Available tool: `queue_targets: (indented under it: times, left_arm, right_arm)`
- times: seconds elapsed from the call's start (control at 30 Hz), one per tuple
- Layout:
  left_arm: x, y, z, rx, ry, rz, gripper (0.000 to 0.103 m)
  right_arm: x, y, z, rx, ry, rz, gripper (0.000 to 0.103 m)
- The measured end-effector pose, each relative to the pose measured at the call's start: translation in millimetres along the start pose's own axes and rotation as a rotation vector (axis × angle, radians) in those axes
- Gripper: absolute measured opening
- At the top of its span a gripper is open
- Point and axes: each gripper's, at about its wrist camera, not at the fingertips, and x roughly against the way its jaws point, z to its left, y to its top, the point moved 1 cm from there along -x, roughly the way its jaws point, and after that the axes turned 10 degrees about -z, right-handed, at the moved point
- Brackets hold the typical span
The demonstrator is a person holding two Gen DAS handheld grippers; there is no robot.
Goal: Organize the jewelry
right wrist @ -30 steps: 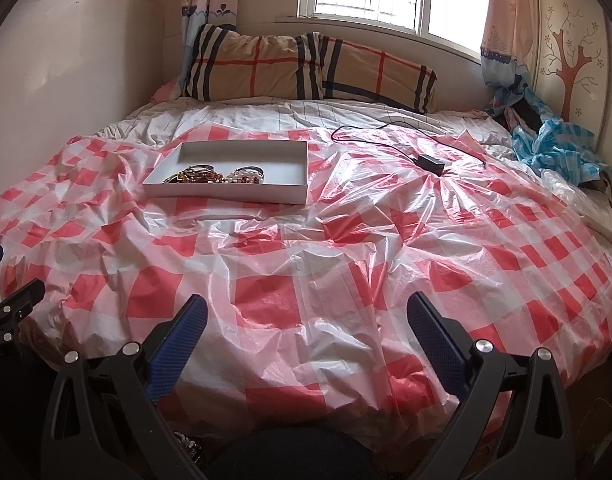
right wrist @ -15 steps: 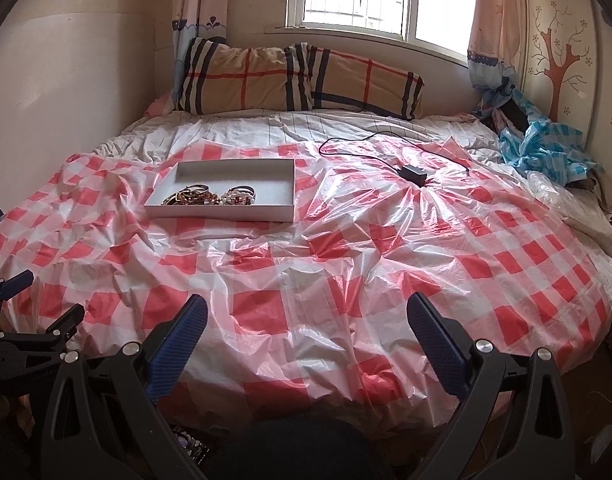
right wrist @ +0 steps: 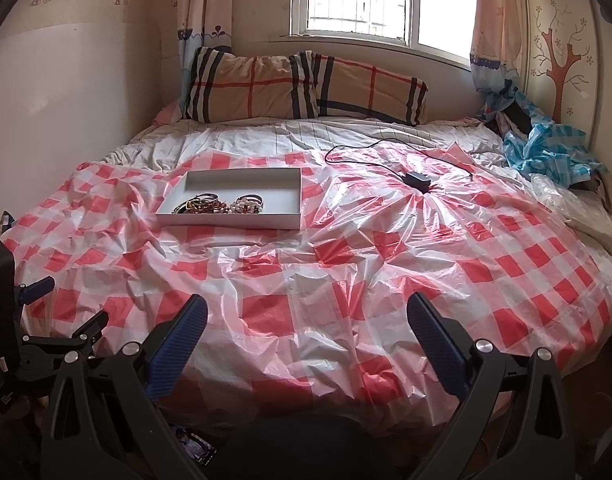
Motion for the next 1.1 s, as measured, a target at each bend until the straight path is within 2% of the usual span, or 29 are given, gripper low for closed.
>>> queue_targets:
  times: [1.1]
  left_arm:
    - [0.2,0.4,-1.5,0.002,0.002,0.000,0.095]
  right_arm:
    - [7.0,3.6,5.7,0.020,-0.007,-0.017,0.096]
